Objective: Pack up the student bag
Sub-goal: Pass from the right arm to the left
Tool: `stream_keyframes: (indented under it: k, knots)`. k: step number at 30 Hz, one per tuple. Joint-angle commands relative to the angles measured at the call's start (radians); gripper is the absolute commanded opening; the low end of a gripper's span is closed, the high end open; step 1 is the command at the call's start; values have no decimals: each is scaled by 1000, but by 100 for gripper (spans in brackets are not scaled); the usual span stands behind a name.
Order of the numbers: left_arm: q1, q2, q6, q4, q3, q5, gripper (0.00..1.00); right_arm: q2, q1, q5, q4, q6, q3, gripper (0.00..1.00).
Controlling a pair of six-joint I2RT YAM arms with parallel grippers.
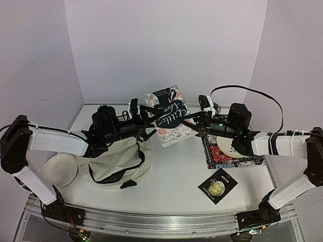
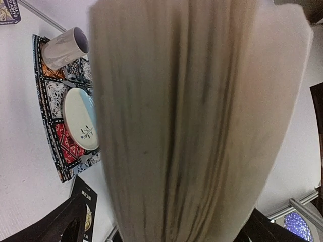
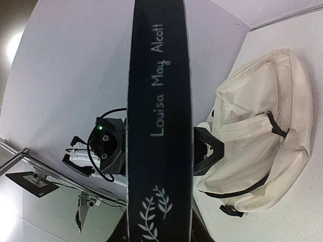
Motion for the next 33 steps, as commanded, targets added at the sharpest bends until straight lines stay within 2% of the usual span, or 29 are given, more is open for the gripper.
stream_keyframes:
  k: [1, 4, 8, 10, 13, 14, 15, 17, 20, 23, 27, 33]
  knots:
    - [10, 2, -28, 114, 29, 39, 89, 4, 13, -32, 193, 15, 82, 0]
    - [13, -15, -31, 130, 9, 24, 71, 8, 13, -19, 189, 8, 80, 0]
    - [15, -38, -39, 138, -12, 3, 40, 16, 15, 11, 169, -8, 71, 0]
    - [15, -39, -45, 141, -11, 2, 27, 15, 23, 38, 149, -20, 68, 4]
    - [15, -40, -67, 149, -15, -16, 6, 8, 44, 96, 136, -31, 55, 20]
    - [15, -44, -77, 154, -23, -33, 2, 2, 53, 126, 137, -33, 44, 29]
    - [15, -48, -87, 160, -32, -52, 0, -7, 62, 157, 137, -35, 33, 37]
    - [15, -62, -109, 178, -57, -101, 0, -24, 83, 228, 136, -40, 9, 45]
    - [14, -86, -135, 220, -88, -169, 0, -51, 126, 343, 144, -44, -37, 62]
    - [13, -92, -165, 262, -103, -214, 0, -56, 179, 427, 168, -49, -57, 70]
    - [13, -77, -211, 342, -112, -239, 0, -34, 215, 493, 241, -27, -82, 76]
    - [-10, -39, -248, 416, -99, -273, 0, 27, 242, 515, 321, -8, -63, 76]
